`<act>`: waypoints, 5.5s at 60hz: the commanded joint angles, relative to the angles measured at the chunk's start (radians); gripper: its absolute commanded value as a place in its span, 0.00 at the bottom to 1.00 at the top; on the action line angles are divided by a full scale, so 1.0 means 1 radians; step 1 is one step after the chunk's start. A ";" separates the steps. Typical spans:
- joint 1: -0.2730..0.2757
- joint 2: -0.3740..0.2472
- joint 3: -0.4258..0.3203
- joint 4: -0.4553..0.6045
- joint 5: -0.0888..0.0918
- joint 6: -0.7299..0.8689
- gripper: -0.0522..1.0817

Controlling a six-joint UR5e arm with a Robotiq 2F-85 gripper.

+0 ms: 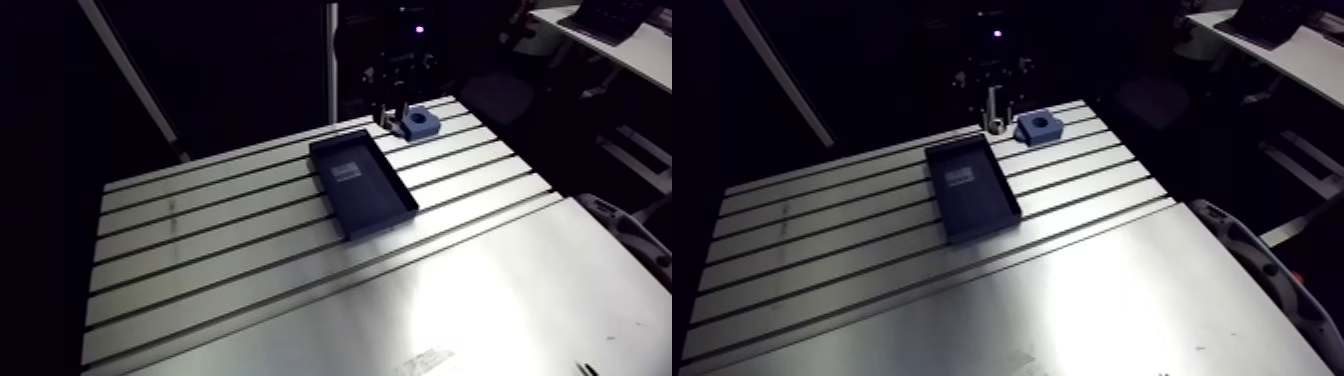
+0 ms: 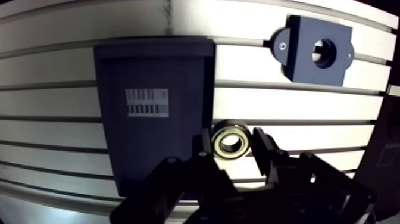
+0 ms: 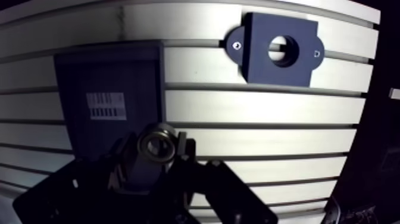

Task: Pick up the bearing and press it into the housing until flush.

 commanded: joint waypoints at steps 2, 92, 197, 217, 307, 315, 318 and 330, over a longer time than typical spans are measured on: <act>-0.031 0.043 -0.063 0.008 -0.015 -0.004 0.53; -0.110 0.243 -0.252 -0.030 -0.015 -0.017 0.55; -0.104 0.266 -0.254 -0.031 -0.018 -0.012 0.54; -0.104 0.268 -0.254 -0.031 -0.018 -0.014 0.54; -0.106 0.270 -0.252 -0.032 -0.020 -0.014 0.54; -0.106 0.271 -0.251 -0.031 -0.020 -0.014 0.54; -0.106 0.271 -0.251 -0.033 -0.020 -0.014 0.55; -0.106 0.271 -0.249 -0.033 -0.020 -0.014 0.54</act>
